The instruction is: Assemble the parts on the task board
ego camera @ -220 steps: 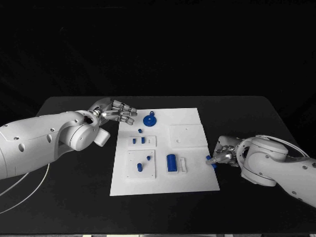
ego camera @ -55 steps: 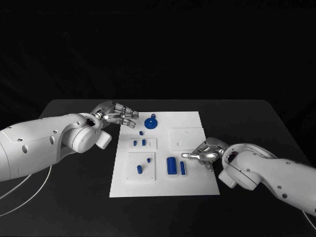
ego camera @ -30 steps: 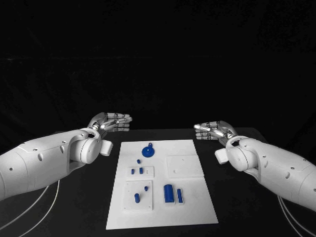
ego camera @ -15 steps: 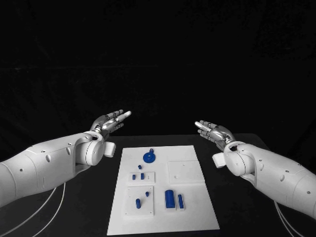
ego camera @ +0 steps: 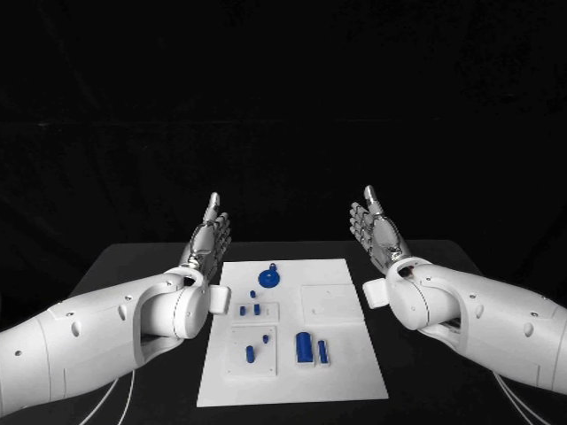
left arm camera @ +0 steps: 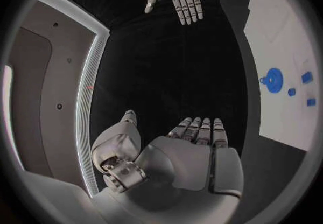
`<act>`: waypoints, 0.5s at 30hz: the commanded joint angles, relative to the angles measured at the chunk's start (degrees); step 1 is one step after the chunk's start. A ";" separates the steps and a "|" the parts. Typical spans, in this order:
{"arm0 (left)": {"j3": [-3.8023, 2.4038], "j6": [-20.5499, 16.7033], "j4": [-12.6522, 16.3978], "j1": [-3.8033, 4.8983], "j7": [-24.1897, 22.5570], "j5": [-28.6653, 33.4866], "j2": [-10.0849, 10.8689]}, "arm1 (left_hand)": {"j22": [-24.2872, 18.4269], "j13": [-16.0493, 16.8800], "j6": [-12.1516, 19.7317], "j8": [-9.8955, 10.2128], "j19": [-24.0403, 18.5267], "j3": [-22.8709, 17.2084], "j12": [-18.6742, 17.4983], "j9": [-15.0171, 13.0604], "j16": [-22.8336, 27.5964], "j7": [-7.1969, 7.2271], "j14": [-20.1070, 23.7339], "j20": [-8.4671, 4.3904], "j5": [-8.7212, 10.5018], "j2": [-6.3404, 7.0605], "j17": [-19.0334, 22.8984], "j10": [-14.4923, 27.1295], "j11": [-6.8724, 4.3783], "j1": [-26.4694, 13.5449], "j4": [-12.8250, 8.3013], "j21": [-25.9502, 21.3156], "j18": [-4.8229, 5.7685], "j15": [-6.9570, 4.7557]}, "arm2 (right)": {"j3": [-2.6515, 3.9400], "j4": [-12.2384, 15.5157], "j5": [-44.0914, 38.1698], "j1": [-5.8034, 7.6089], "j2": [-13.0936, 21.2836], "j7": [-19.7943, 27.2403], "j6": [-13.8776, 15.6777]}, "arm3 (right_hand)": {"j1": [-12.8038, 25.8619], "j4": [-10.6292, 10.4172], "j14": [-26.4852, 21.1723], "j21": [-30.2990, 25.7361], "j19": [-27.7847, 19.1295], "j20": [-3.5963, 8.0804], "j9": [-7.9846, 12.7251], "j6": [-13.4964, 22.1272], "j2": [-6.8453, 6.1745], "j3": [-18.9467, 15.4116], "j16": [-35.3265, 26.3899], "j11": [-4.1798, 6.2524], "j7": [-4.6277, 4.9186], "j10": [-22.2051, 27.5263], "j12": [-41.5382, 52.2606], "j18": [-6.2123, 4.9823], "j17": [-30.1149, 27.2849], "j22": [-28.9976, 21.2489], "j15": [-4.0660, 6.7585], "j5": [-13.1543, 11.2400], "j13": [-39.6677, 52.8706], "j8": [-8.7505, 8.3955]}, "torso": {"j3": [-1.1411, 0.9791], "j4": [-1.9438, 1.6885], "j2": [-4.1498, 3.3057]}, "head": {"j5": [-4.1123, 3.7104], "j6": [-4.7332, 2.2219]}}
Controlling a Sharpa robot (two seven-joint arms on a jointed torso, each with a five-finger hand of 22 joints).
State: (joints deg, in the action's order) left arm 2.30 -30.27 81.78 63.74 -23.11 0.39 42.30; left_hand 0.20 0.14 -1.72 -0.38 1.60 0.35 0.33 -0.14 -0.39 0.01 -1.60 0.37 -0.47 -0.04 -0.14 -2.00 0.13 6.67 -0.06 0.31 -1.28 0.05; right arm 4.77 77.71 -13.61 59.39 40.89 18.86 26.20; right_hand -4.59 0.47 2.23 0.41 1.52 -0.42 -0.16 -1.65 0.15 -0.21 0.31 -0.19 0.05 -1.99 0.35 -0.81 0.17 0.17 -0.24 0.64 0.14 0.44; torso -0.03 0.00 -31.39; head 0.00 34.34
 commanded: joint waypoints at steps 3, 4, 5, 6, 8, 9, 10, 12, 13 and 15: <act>-1.48 -11.53 5.46 -2.28 -5.78 -0.37 1.56 | -0.20 -0.14 1.72 0.38 -1.60 -0.35 -0.33 0.14 0.39 -0.01 1.60 -0.37 0.47 0.04 0.14 2.00 -0.13 -6.67 0.06 -0.31 1.28 -0.05 | -2.45 6.93 10.11 0.43 2.10 8.40 13.25 | 4.59 -0.47 -2.23 -0.41 -1.52 0.42 0.16 1.65 -0.15 0.21 -0.31 0.19 -0.05 1.99 -0.35 0.81 -0.17 -0.17 0.24 -0.64 -0.14 -0.44 | 0.03 0.00 0.21 | 0.00 0.03; -1.70 -12.14 6.18 -2.63 -6.02 -0.38 1.78 | -0.20 -0.14 1.72 0.38 -1.60 -0.35 -0.33 0.14 0.39 -0.01 1.60 -0.37 0.47 0.04 0.14 2.00 -0.13 -6.67 0.06 -0.31 1.28 -0.05 | -2.90 7.95 10.79 0.49 2.43 8.89 14.16 | 4.59 -0.47 -2.23 -0.41 -1.52 0.42 0.16 1.65 -0.15 0.21 -0.31 0.19 -0.05 1.99 -0.35 0.81 -0.17 -0.17 0.24 -0.64 -0.14 -0.44 | 0.03 0.00 0.21 | 0.00 0.03; -1.88 -12.66 6.79 -2.92 -6.22 -0.38 1.97 | -0.20 -0.14 1.72 0.38 -1.60 -0.35 -0.33 0.14 0.39 -0.01 1.60 -0.37 0.47 0.04 0.14 2.00 -0.13 -6.67 0.06 -0.31 1.28 -0.05 | -3.29 8.87 11.39 0.55 2.72 9.33 14.96 | 4.59 -0.47 -2.23 -0.41 -1.52 0.42 0.16 1.65 -0.15 0.21 -0.31 0.19 -0.05 1.99 -0.35 0.81 -0.17 -0.17 0.24 -0.64 -0.14 -0.44 | 0.03 0.00 0.21 | 0.00 0.03; -2.09 -13.26 7.49 -3.25 -6.45 -0.39 2.18 | -0.20 -0.14 1.72 0.38 -1.60 -0.35 -0.33 0.14 0.39 -0.01 1.60 -0.37 0.47 0.04 0.14 2.00 -0.13 -6.67 0.06 -0.31 1.28 -0.05 | -3.81 10.04 12.16 0.63 3.09 9.88 15.99 | 4.59 -0.47 -2.23 -0.41 -1.52 0.42 0.16 1.65 -0.15 0.21 -0.31 0.19 -0.05 1.99 -0.35 0.81 -0.17 -0.17 0.24 -0.64 -0.14 -0.44 | 0.03 0.00 0.21 | 0.00 0.03; -2.23 -13.65 7.95 -3.47 -6.61 -0.39 2.33 | -0.20 -0.14 1.72 0.38 -1.60 -0.35 -0.33 0.14 0.39 -0.01 1.60 -0.37 0.47 0.04 0.14 2.00 -0.13 -6.67 0.06 -0.31 1.28 -0.05 | -4.21 10.96 12.77 0.69 3.39 10.32 16.79 | 4.59 -0.47 -2.23 -0.41 -1.52 0.42 0.16 1.65 -0.15 0.21 -0.31 0.19 -0.05 1.99 -0.35 0.81 -0.17 -0.17 0.24 -0.64 -0.14 -0.44 | 0.03 0.00 0.21 | 0.00 0.03; -2.28 -13.80 8.12 -3.56 -6.66 -0.39 2.38 | -0.20 -0.14 1.72 0.38 -1.60 -0.35 -0.33 0.14 0.39 -0.01 1.60 -0.37 0.47 0.04 0.14 2.00 -0.13 -6.67 0.06 -0.31 1.28 -0.05 | -4.42 11.45 13.09 0.72 3.54 10.56 17.22 | 4.59 -0.47 -2.23 -0.41 -1.52 0.42 0.16 1.65 -0.15 0.21 -0.31 0.19 -0.05 1.99 -0.35 0.81 -0.17 -0.17 0.24 -0.64 -0.14 -0.44 | 0.03 0.00 0.21 | 0.00 0.03; -2.30 -13.85 8.18 -3.58 -6.68 -0.39 2.39 | -0.20 -0.14 1.72 0.38 -1.60 -0.35 -0.33 0.14 0.39 -0.01 1.60 -0.37 0.47 0.04 0.14 2.00 -0.13 -6.67 0.06 -0.31 1.28 -0.05 | -4.58 11.81 13.33 0.74 3.66 10.73 17.54 | 4.59 -0.47 -2.23 -0.41 -1.52 0.42 0.16 1.65 -0.15 0.21 -0.31 0.19 -0.05 1.99 -0.35 0.81 -0.17 -0.17 0.24 -0.64 -0.14 -0.44 | 0.03 0.00 0.21 | 0.00 0.03; -2.30 -13.85 8.18 -3.58 -6.68 -0.39 2.39 | -0.20 -0.14 1.72 0.38 -1.60 -0.35 -0.33 0.14 0.39 -0.01 1.60 -0.37 0.47 0.04 0.14 2.00 -0.13 -6.67 0.06 -0.31 1.28 -0.05 | -4.76 12.24 13.61 0.77 3.80 10.93 17.91 | 4.59 -0.47 -2.23 -0.41 -1.52 0.42 0.16 1.65 -0.15 0.21 -0.31 0.19 -0.05 1.99 -0.35 0.81 -0.17 -0.17 0.24 -0.64 -0.14 -0.44 | 0.03 0.00 0.21 | 0.00 0.03; -2.30 -13.85 8.18 -3.58 -6.68 -0.39 2.39 | -0.20 -0.14 1.72 0.38 -1.60 -0.35 -0.33 0.14 0.39 -0.01 1.60 -0.37 0.47 0.04 0.14 2.00 -0.13 -6.67 0.06 -0.31 1.28 -0.05 | -4.77 12.24 13.61 0.77 3.80 10.93 17.91 | 4.59 -0.47 -2.23 -0.41 -1.52 0.42 0.16 1.65 -0.15 0.21 -0.31 0.19 -0.05 1.99 -0.35 0.81 -0.17 -0.17 0.24 -0.64 -0.14 -0.44 | 0.03 0.00 0.21 | 0.00 0.03; -2.30 -13.85 8.18 -3.58 -6.68 -0.39 2.39 | -0.20 -0.14 1.72 0.38 -1.60 -0.35 -0.33 0.14 0.39 -0.01 1.60 -0.37 0.47 0.04 0.14 2.00 -0.13 -6.67 0.06 -0.31 1.28 -0.05 | -4.77 12.24 13.61 0.77 3.80 10.93 17.91 | 4.59 -0.47 -2.23 -0.41 -1.52 0.42 0.16 1.65 -0.15 0.21 -0.31 0.19 -0.05 1.99 -0.35 0.81 -0.17 -0.17 0.24 -0.64 -0.14 -0.44 | 0.03 0.00 0.21 | 0.00 0.03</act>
State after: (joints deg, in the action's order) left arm 0.07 -42.02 89.77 60.16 -27.80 0.39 44.72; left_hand 0.05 0.05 -0.29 -0.38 0.20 0.35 0.23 -0.05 -0.39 0.01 -0.20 -0.01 -0.25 -0.02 -0.05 -0.30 0.00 0.41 -0.07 0.31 -0.40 0.01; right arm -0.01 89.81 -1.89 60.14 44.66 27.19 41.66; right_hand -0.33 0.23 0.27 0.20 0.30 -0.01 -0.05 -0.26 -0.01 0.03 0.32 0.00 -0.01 -0.21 0.35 -0.78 0.05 0.05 -0.03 0.20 0.05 0.20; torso 0.00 0.00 -31.19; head 0.01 34.38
